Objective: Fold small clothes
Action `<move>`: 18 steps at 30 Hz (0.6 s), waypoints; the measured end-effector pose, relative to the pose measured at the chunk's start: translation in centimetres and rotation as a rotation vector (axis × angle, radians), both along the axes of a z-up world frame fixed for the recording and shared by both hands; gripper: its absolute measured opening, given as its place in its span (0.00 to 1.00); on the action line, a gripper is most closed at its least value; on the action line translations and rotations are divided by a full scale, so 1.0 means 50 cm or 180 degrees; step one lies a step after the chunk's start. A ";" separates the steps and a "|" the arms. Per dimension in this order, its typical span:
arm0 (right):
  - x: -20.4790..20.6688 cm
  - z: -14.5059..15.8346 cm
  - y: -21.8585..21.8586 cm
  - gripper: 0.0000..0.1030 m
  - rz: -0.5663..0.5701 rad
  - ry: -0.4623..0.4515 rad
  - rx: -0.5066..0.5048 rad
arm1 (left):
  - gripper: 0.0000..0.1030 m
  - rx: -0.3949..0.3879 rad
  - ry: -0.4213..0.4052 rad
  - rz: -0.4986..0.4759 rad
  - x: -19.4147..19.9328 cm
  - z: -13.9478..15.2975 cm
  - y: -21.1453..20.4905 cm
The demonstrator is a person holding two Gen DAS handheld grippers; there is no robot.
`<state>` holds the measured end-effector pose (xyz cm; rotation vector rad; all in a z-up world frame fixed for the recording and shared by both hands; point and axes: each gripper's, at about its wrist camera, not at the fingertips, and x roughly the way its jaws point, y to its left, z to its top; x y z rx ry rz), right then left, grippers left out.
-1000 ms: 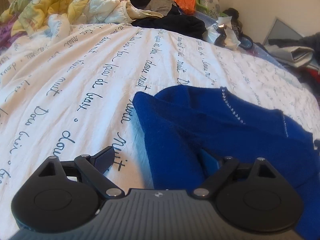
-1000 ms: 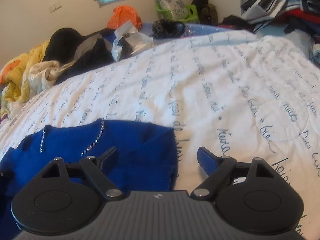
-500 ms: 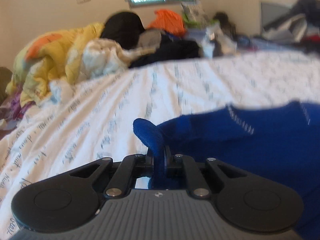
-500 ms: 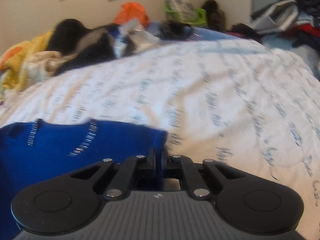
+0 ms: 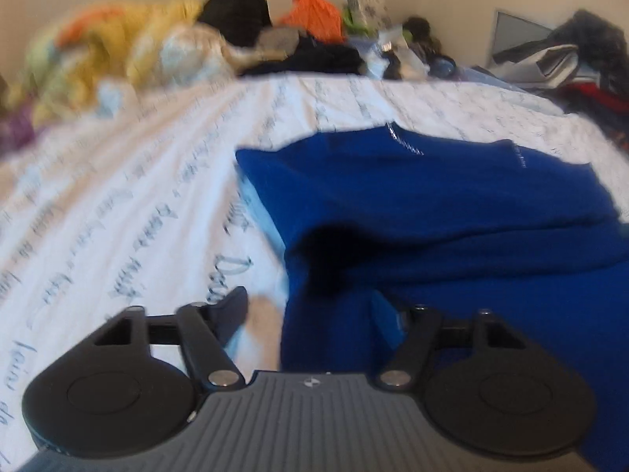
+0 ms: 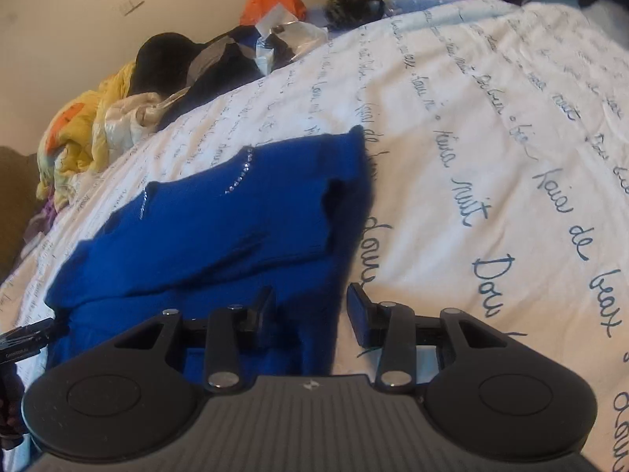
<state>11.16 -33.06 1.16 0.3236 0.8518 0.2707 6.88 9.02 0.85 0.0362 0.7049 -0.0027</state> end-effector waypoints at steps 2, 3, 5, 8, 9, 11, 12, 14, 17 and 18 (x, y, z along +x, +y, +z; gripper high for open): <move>0.011 -0.006 0.010 0.05 0.0083 0.0095 0.0057 | 0.11 -0.0019 0.0037 -0.0067 0.009 0.010 -0.006; 0.015 -0.003 0.013 0.05 0.0110 0.0083 0.0016 | 0.11 0.0068 0.0075 -0.0028 0.015 0.015 -0.006; 0.015 0.013 0.007 0.04 0.0154 0.0011 -0.0162 | 0.10 0.0098 0.0148 -0.0128 0.024 0.018 0.012; 0.015 0.010 -0.045 0.04 -0.0013 0.0023 -0.0030 | 0.12 0.0095 0.0158 -0.0210 0.020 0.011 0.019; 0.015 0.001 -0.048 0.05 0.0019 0.0088 0.0095 | 0.15 0.0105 0.0165 -0.0187 0.017 0.012 0.016; 0.004 -0.006 -0.048 0.06 -0.0001 0.0224 0.0289 | 0.40 -0.0082 0.0276 -0.0143 -0.002 0.020 0.022; -0.006 -0.001 -0.053 0.12 -0.0017 0.0268 0.0370 | 0.73 -0.0275 0.0358 -0.0173 -0.019 0.024 0.030; -0.040 0.012 -0.076 0.28 -0.0039 0.0340 0.0593 | 0.93 -0.0784 0.0446 -0.0150 -0.078 0.025 0.048; -0.124 0.020 -0.127 0.41 -0.0086 0.0360 0.1073 | 0.91 -0.1312 0.0514 -0.0150 -0.189 0.022 0.054; -0.152 0.016 -0.141 0.41 -0.0096 0.0429 0.1207 | 0.91 -0.1455 0.0527 -0.0116 -0.223 0.022 0.058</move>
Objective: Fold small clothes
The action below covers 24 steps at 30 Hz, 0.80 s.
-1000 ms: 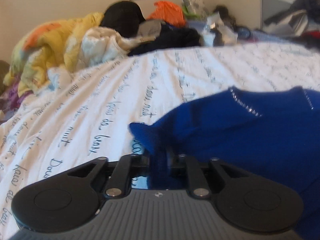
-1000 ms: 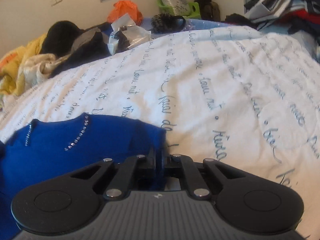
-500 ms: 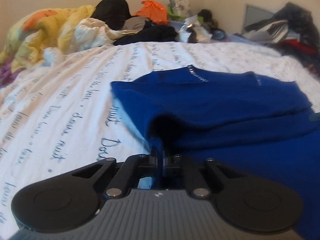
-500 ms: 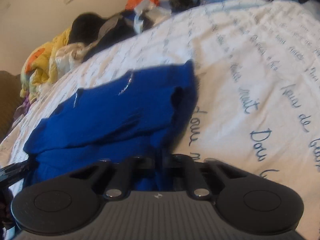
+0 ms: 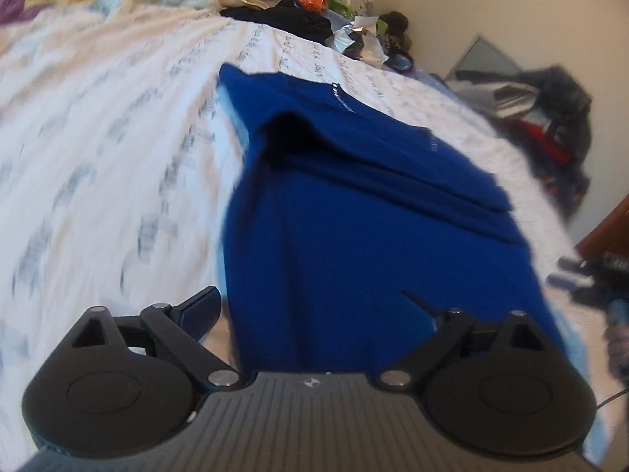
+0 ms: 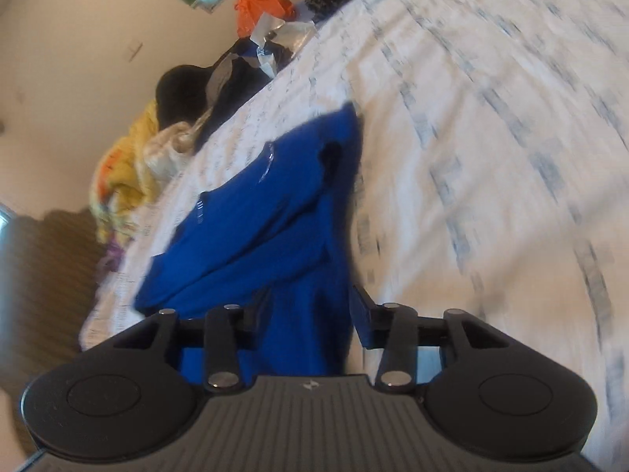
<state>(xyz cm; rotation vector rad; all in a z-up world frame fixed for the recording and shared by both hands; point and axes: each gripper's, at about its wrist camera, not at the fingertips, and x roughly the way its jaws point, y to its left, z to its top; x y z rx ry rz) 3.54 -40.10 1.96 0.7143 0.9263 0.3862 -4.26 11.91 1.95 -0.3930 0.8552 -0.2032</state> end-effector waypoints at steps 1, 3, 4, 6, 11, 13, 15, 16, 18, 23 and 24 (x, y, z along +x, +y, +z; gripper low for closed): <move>-0.033 -0.004 -0.012 0.41 -0.0002 0.0072 0.0117 | 0.91 -0.0185 0.0036 0.0064 -0.032 -0.001 0.006; -0.099 -0.011 -0.025 0.42 0.0015 0.0177 0.0244 | 0.91 -0.0592 0.0155 0.0164 -0.086 -0.006 0.018; -0.131 -0.014 -0.029 0.42 0.0028 0.0235 0.0263 | 0.91 -0.0792 0.0225 0.0197 -0.110 -0.010 0.024; -0.191 -0.017 -0.033 0.42 0.0019 0.0350 0.0257 | 0.92 -0.1097 0.0371 0.0160 -0.146 -0.018 0.031; -0.307 -0.028 -0.042 0.41 0.0105 0.0622 0.0263 | 0.93 -0.1684 0.0655 -0.0007 -0.196 -0.047 0.054; -0.330 -0.037 -0.044 0.40 0.0202 0.0690 0.0368 | 0.95 -0.2052 0.0794 -0.0123 -0.198 -0.073 0.060; -0.341 -0.055 -0.048 0.42 0.0305 0.0798 0.0632 | 0.95 -0.2092 0.0784 -0.0180 -0.203 -0.078 0.061; -0.344 -0.065 -0.047 0.42 0.0344 0.0848 0.0754 | 0.95 -0.2075 0.0817 -0.0220 -0.201 -0.079 0.059; -0.346 -0.082 -0.047 0.42 0.0390 0.0932 0.0968 | 0.94 -0.2024 0.0864 -0.0304 -0.199 -0.079 0.050; -0.344 -0.097 -0.052 0.43 0.0324 0.0957 0.1249 | 0.92 -0.1809 0.0871 -0.0455 -0.195 -0.070 0.013; -0.343 -0.097 -0.048 0.43 0.0327 0.0965 0.1243 | 0.92 -0.1794 0.0870 -0.0490 -0.199 -0.070 0.008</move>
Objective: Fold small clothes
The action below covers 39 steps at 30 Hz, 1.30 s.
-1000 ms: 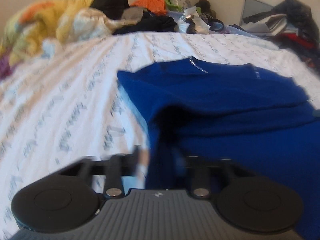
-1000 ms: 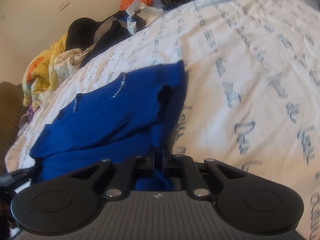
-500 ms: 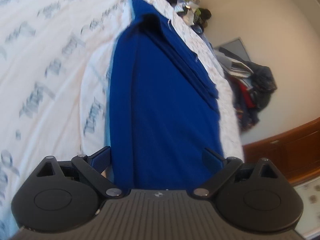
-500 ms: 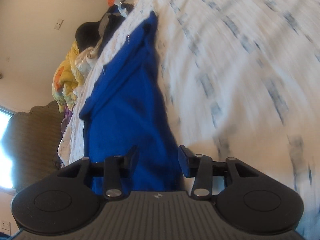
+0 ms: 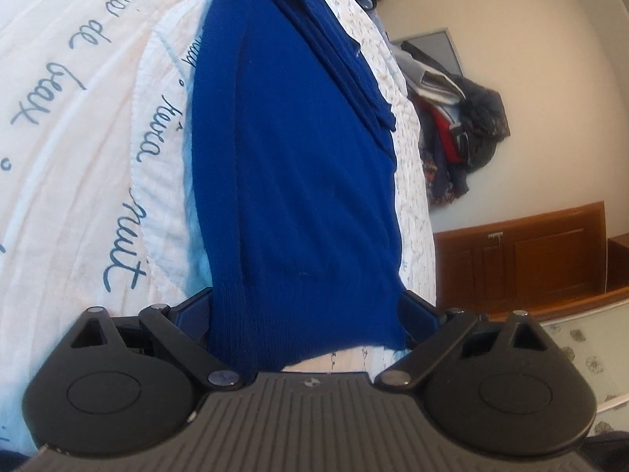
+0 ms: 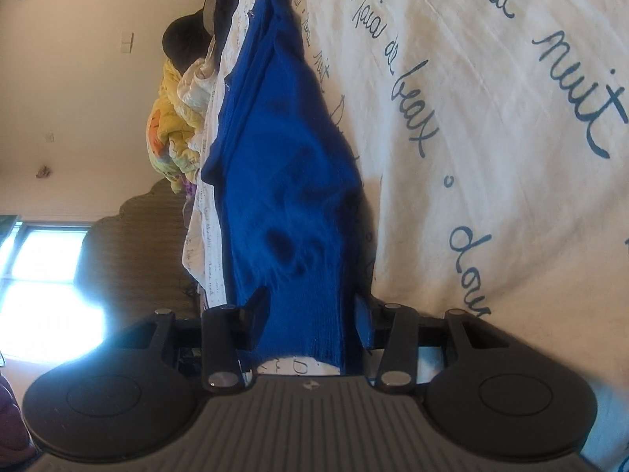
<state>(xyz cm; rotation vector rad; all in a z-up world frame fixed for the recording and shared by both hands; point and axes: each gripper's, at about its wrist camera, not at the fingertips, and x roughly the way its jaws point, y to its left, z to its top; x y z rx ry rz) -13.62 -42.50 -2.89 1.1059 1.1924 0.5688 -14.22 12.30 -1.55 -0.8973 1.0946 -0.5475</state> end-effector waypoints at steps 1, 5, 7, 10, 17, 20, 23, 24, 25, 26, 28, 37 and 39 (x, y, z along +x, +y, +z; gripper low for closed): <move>0.002 0.002 0.003 0.43 0.0023 0.0001 -0.0032 | 0.90 0.0009 -0.0001 -0.0007 -0.002 0.000 -0.004; 0.004 0.003 0.012 0.42 0.0061 -0.0009 -0.0112 | 0.59 0.0243 -0.0027 0.0095 -0.005 0.001 -0.021; 0.009 0.006 0.022 0.37 0.0038 -0.0017 -0.0229 | 0.17 0.0772 -0.0024 0.0095 0.007 0.004 -0.050; 0.024 0.012 0.052 0.04 0.0135 -0.0048 -0.0618 | 0.10 0.1072 -0.0142 -0.0018 0.029 0.030 -0.081; -0.004 0.245 0.085 0.03 0.0462 -0.1107 -0.1040 | 0.10 0.1289 -0.1095 -0.0287 -0.018 0.211 -0.024; -0.023 0.227 0.097 0.03 0.0668 -0.0923 -0.1309 | 0.10 0.1562 -0.0740 -0.0278 -0.027 0.146 -0.005; -0.025 0.124 0.115 0.04 0.0755 -0.0537 -0.1494 | 0.10 0.1791 -0.0523 -0.0264 -0.026 0.086 -0.011; -0.026 0.100 0.118 0.04 0.0722 -0.0487 -0.1471 | 0.10 0.1863 -0.0522 -0.0291 -0.027 0.084 -0.016; -0.028 0.085 0.119 0.04 0.0708 -0.0481 -0.1420 | 0.11 0.1927 -0.0589 -0.0340 -0.030 0.090 -0.021; -0.032 0.079 0.119 0.04 0.0703 -0.0483 -0.1437 | 0.11 0.1996 -0.0666 -0.0398 -0.031 0.096 -0.026; -0.037 0.077 0.112 0.04 0.0674 -0.0487 -0.1500 | 0.21 0.2225 -0.0724 -0.0522 -0.026 0.101 -0.032; 0.062 0.163 0.036 0.18 -0.0044 -0.0951 -0.1310 | 0.97 0.2319 -0.1484 0.0239 0.110 0.208 0.024; 0.148 0.158 0.037 0.20 -0.0196 -0.1106 -0.1324 | 0.88 0.2368 -0.1467 0.0436 0.195 0.185 0.014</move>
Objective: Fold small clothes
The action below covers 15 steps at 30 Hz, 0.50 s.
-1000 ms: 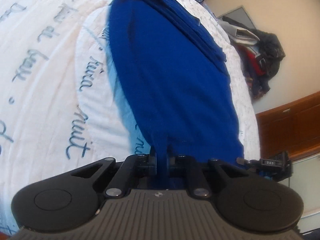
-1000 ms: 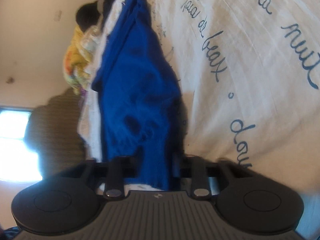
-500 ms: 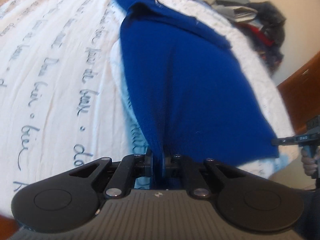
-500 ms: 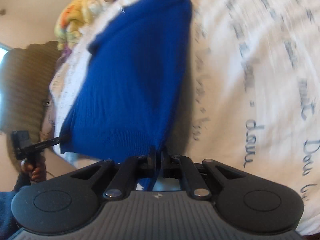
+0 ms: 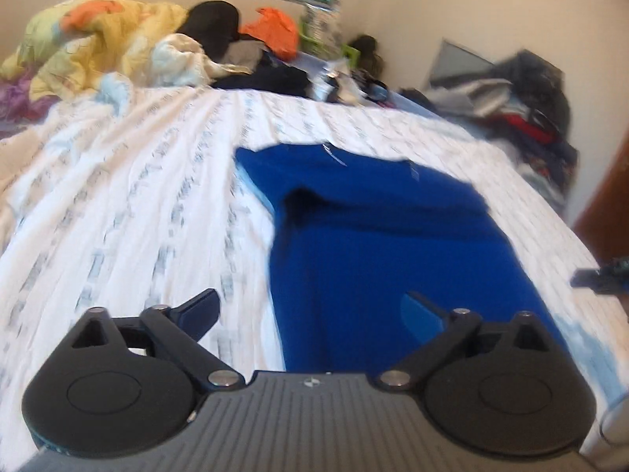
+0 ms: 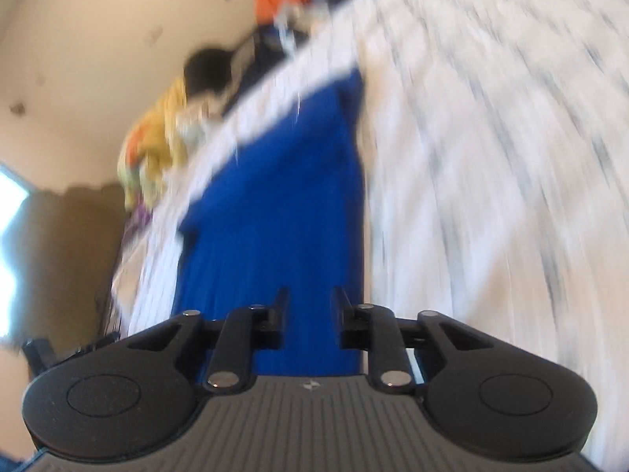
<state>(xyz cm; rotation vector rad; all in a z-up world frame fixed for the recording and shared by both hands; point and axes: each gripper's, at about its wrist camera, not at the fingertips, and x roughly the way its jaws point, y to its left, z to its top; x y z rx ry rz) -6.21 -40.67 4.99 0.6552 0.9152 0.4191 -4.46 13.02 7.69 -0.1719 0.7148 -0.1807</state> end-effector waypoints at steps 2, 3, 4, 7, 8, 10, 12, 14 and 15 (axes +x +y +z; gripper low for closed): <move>0.092 -0.023 0.017 0.20 -0.0046 -0.0007 -0.0099 | 0.84 0.0067 0.0139 0.0152 0.091 -0.041 -0.011; 0.131 -0.032 0.028 0.20 -0.0075 -0.0007 -0.0226 | 0.80 0.0189 0.0232 0.0242 0.125 -0.061 -0.020; 0.165 -0.039 0.041 0.21 -0.0121 -0.0006 -0.0358 | 0.78 0.0268 0.0345 0.0332 0.153 -0.073 -0.020; 0.229 -0.049 0.086 0.25 -0.0024 -0.0065 -0.0646 | 0.89 0.0334 0.0400 0.0238 0.147 -0.103 -0.008; 0.239 -0.056 0.100 0.34 0.0078 -0.0054 -0.0713 | 0.90 0.0367 0.0434 0.0228 0.141 -0.110 -0.020; 0.254 -0.063 0.115 0.40 0.0159 -0.0100 -0.0924 | 0.69 0.0529 0.0299 0.0161 0.136 -0.119 -0.036; 0.258 -0.059 0.123 0.01 0.0255 -0.0108 -0.0983 | 0.10 0.0701 0.0176 0.0105 0.136 -0.117 -0.050; 0.261 -0.060 0.129 0.00 0.0336 -0.0094 -0.0948 | 0.09 0.0746 0.0230 0.0113 0.136 -0.107 -0.043; 0.257 -0.055 0.123 0.00 0.0337 -0.0123 -0.1040 | 0.09 0.0844 0.0210 0.0078 0.134 -0.105 -0.041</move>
